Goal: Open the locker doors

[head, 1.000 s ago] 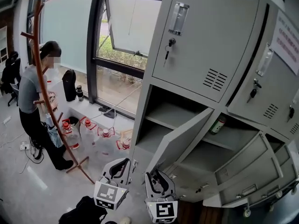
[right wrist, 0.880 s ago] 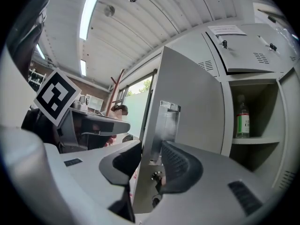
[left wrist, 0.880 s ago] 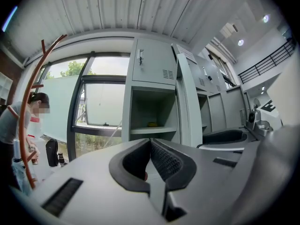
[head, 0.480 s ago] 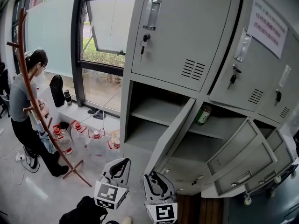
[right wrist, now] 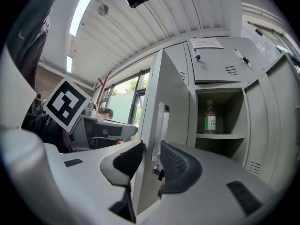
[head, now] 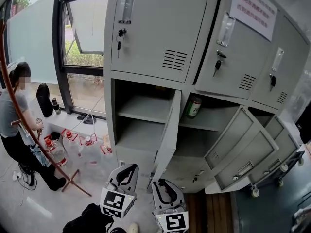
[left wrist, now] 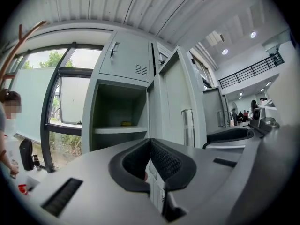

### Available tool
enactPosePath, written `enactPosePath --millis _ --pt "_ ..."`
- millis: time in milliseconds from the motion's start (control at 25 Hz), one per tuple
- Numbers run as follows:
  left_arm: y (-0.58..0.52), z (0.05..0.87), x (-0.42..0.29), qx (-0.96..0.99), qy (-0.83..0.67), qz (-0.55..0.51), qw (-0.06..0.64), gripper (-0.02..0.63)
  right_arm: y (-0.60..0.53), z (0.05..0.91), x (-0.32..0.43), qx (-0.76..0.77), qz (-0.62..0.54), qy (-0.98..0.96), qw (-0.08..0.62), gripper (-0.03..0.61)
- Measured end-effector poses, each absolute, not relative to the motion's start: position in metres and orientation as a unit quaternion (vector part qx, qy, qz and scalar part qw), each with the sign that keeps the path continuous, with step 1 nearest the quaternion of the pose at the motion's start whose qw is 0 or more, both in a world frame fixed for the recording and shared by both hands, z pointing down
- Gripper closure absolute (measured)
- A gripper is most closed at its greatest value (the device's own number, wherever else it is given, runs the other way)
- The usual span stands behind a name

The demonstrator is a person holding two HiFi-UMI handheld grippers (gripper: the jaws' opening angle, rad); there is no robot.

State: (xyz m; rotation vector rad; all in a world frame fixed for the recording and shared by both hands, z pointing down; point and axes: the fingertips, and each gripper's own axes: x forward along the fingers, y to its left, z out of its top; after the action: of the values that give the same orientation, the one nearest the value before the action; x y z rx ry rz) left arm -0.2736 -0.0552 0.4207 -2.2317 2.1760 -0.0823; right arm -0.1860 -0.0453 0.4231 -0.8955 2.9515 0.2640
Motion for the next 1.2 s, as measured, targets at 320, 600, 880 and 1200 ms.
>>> enactPosePath --millis 320,600,880,1200 --pt "-0.07 0.422 -0.241 -0.745 0.666 -0.027 0.012 0.589 -0.057 0.425 -0.15 -0.341 0.088 0.936 0.011 0.46" --pt "-0.079 0.422 -0.219 -0.761 0.649 -0.025 0.013 0.589 -0.071 0.434 -0.119 -0.381 0.086 0.92 -0.023 0.505" --pt "-0.084 0.421 -0.205 -0.769 0.639 -0.025 0.013 0.589 -0.086 0.438 -0.096 -0.41 0.078 0.908 -0.037 0.509" --pt "-0.088 0.423 -0.198 -0.771 0.637 -0.029 0.012 0.589 -0.103 0.436 -0.078 -0.438 0.072 0.896 -0.033 0.549"
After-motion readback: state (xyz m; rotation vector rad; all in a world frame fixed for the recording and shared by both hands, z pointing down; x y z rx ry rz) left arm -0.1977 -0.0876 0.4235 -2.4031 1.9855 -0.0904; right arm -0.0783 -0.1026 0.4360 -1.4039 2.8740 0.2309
